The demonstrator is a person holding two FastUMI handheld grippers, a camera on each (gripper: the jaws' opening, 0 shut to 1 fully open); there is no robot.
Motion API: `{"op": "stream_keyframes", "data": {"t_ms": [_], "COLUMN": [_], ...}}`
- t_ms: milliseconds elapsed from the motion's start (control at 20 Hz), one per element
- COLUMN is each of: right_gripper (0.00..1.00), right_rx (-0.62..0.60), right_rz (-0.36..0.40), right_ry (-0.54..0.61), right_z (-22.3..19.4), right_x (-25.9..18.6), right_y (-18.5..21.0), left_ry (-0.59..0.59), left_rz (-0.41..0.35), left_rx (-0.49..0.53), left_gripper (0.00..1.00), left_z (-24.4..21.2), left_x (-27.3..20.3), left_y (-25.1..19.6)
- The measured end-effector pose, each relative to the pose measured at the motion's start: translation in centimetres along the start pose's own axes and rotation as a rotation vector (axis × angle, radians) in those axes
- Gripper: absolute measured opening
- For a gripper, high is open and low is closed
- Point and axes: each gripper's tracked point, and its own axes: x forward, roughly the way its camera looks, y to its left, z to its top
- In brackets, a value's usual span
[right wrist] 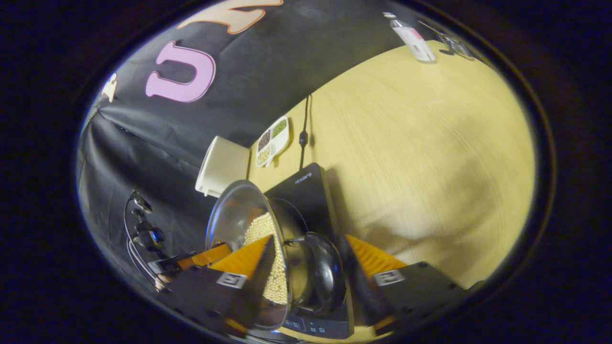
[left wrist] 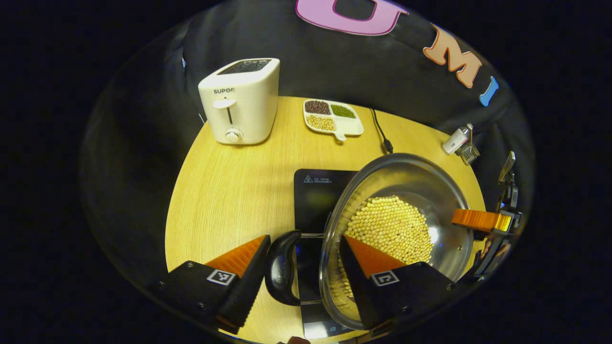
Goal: First push the handle of the pot to place it horizontally, then grasp the pot with both hands and set it on the induction cooktop.
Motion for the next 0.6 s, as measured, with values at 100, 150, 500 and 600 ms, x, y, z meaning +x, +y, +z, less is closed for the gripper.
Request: {"op": "stream_keyframes", "data": {"t_ms": [100,150,500,600], "right_gripper": [0.99,1.0,0.93,0.93], "right_rx": [-0.016,-0.03,-0.112,-0.125], "right_rz": [0.013,0.014,-0.053,-0.06], "right_ry": [-0.051,-0.068,-0.136,-0.134], "right_z": [1.6,2.4,6.0,6.5], "right_x": [-0.6,-1.3,-6.3,-7.9], "right_y": [0.1,0.1,-3.3,-4.5], "left_ry": [-0.045,-0.064,-0.103,-0.106], "left_rz": [0.019,0.041,0.142,0.165], "left_rx": [-0.014,-0.019,-0.054,-0.084], "left_gripper": [1.0,1.0,0.98,0.98], "left_z": [0.4,0.5,0.0,-0.8], "left_x": [-1.1,-1.4,-4.2,-5.1], "left_y": [-0.5,-0.5,-1.3,-1.9]}}
